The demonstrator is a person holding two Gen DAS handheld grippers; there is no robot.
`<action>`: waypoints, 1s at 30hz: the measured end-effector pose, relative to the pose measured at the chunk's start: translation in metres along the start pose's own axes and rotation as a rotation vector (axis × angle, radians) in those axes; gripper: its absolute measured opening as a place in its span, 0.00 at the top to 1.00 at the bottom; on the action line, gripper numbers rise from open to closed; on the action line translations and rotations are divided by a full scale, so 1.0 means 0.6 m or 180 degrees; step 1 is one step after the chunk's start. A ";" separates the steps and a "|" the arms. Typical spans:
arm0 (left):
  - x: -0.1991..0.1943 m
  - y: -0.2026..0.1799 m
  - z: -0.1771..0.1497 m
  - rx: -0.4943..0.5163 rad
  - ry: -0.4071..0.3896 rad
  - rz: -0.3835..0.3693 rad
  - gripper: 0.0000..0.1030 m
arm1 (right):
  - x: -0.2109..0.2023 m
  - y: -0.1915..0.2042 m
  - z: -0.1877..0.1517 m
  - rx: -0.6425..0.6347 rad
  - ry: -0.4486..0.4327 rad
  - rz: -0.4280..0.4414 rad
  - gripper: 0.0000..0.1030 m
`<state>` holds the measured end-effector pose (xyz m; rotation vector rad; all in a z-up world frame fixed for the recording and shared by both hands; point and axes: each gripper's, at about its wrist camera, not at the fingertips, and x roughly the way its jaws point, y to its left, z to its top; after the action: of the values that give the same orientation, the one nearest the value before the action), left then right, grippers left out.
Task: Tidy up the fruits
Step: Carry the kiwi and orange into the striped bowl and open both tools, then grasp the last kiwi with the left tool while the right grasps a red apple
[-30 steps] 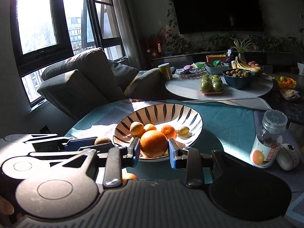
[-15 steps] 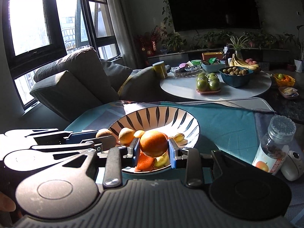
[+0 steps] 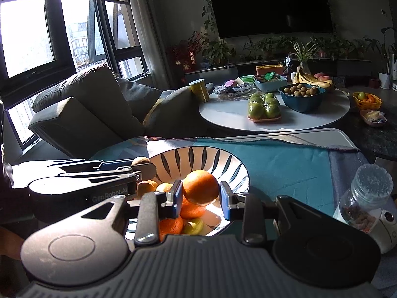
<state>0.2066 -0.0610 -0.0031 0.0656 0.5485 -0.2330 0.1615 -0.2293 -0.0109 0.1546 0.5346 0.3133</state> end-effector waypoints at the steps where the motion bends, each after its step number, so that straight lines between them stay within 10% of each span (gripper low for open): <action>1: 0.004 0.001 0.000 -0.0008 0.0014 -0.0005 0.76 | 0.004 -0.001 0.001 0.0005 0.0011 -0.0001 0.25; 30: -0.055 0.041 -0.015 -0.0122 -0.0114 0.0140 0.71 | 0.056 0.005 0.009 -0.0039 0.0086 0.0002 0.24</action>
<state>0.1807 -0.0295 0.0062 0.0363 0.5152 -0.1804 0.1911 -0.2159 -0.0215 0.1389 0.5594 0.3194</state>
